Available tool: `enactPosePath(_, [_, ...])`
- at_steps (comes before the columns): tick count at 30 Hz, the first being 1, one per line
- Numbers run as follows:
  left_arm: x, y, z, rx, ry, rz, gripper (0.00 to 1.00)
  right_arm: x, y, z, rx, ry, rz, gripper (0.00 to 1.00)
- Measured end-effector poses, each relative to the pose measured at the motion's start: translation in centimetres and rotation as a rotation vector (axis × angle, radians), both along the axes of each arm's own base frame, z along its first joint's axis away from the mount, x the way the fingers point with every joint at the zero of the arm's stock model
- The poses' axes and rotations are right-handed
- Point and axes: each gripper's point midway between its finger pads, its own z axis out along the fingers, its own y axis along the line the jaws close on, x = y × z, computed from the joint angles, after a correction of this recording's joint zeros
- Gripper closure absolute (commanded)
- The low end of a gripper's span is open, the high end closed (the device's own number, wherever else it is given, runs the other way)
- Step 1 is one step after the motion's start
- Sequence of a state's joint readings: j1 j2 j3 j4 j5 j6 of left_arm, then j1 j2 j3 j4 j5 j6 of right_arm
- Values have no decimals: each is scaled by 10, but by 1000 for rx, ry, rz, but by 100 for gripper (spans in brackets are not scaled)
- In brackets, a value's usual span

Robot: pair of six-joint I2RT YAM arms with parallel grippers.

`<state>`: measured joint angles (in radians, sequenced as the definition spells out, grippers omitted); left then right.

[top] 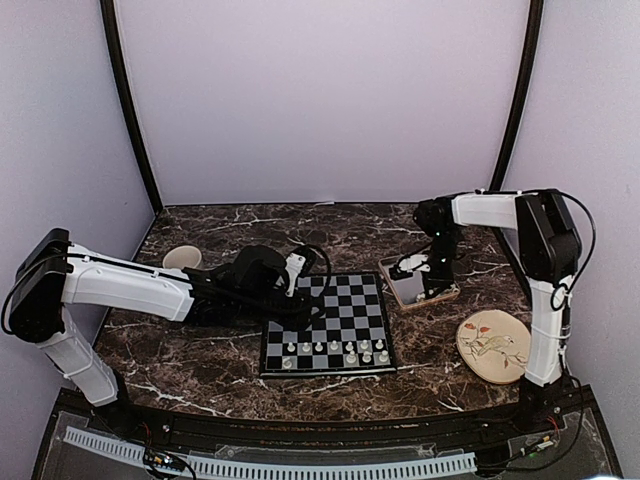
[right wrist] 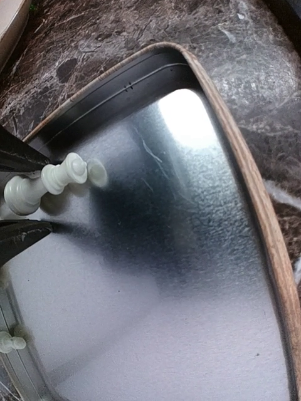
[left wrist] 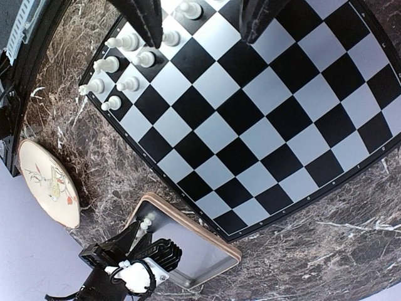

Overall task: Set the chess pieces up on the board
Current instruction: Pick up the queen from the storage box.

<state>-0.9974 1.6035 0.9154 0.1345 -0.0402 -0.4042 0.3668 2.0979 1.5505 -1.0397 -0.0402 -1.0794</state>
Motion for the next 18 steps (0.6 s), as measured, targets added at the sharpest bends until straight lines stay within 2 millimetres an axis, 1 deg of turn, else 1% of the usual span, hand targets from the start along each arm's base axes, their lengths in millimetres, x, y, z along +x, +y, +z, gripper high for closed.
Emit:
enactPosePath(3, [0,0,0,-1,1,-1,56,1,-1,0,0,-13,0,77])
enactPosePath(8, [0,-1,1,-6,-1,-3,56,1,-2,0,0,-43,-5,86])
enactPosePath(13, [1,-2,4,-9,-2,-3,56,1,0,3,35,-42,-41,89])
enactPosePath(16, [10,-10,17,-38,-5,-2,56,2,6,10,90,-36,-93,88])
enactPosePath(18, [18,-15,26,-75,0,6,56,2,14,24,149,-44,-138,88])
